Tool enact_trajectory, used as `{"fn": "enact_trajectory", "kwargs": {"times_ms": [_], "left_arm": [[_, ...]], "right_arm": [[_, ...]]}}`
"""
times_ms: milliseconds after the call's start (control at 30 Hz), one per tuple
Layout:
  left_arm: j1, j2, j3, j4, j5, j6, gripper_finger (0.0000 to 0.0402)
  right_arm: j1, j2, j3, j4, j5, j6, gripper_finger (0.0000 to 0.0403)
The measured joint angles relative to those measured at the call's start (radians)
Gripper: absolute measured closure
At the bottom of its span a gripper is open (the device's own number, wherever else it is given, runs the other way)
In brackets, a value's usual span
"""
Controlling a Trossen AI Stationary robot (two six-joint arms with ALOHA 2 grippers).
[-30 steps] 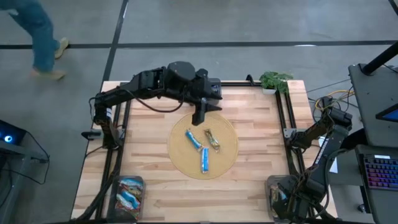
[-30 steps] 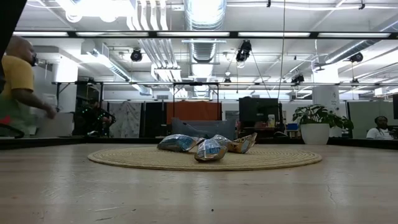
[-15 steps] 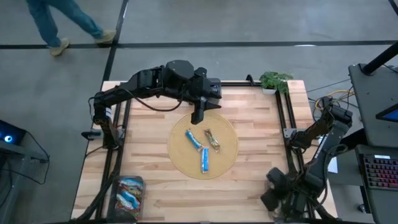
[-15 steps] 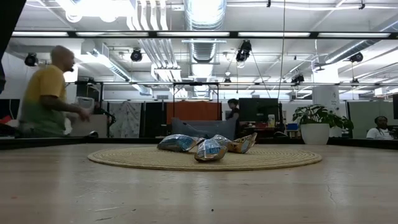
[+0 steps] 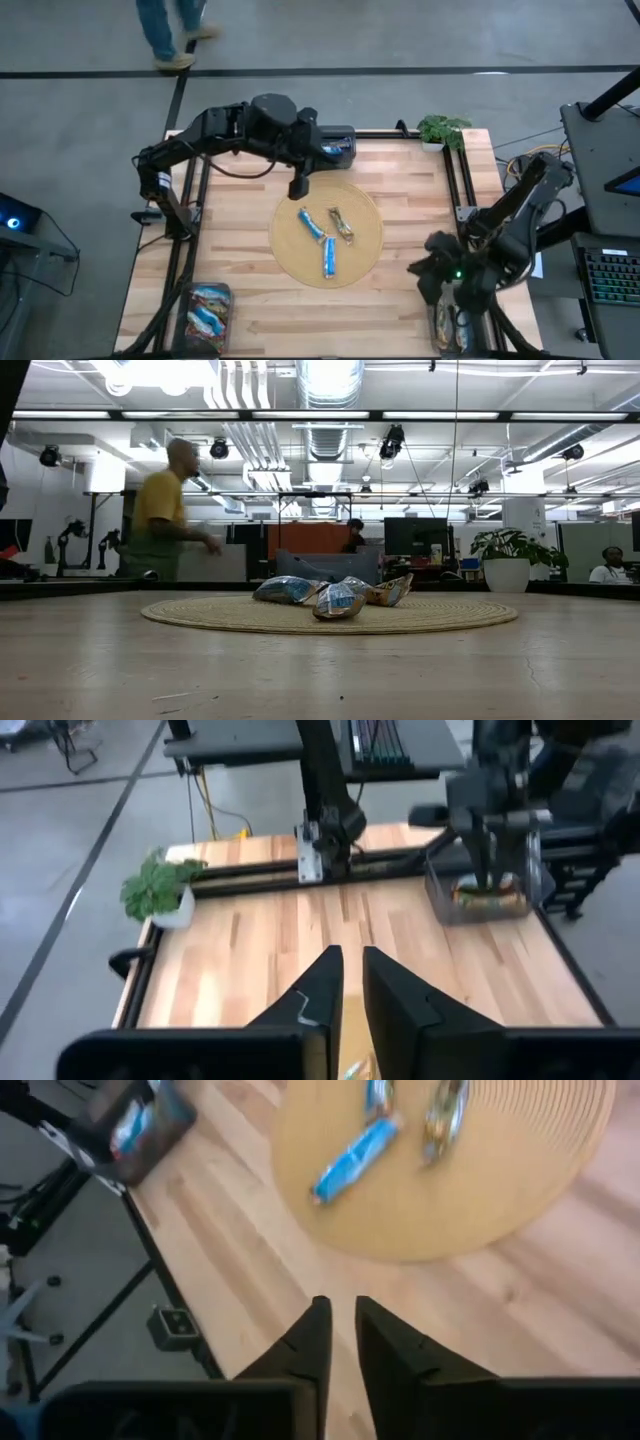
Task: Pick and place Granola Bars by type
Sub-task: Put the yellow granola bar into the right black bin
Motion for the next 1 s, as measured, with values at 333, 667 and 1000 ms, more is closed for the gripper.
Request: {"fn": "enact_trajectory", "kwargs": {"times_ms": [333, 667, 1000], "left_arm": [[0.000, -0.064, 0.000, -0.092, -0.052, 0.035, 0.0400], [0.001, -0.133, -0.006, -0.041, 0.002, 0.024, 0.0401], [0.001, -0.235, -0.257, 0.129, 0.046, -0.026, 0.0401]], "right_arm": [[-0.117, -0.099, 0.000, -0.001, 0.014, -0.268, 0.0394], [-0.227, -0.187, 0.000, 0.025, 0.101, -0.495, 0.0394], [-0.313, -0.240, 0.000, 0.175, 0.100, -0.732, 0.0394]]}}
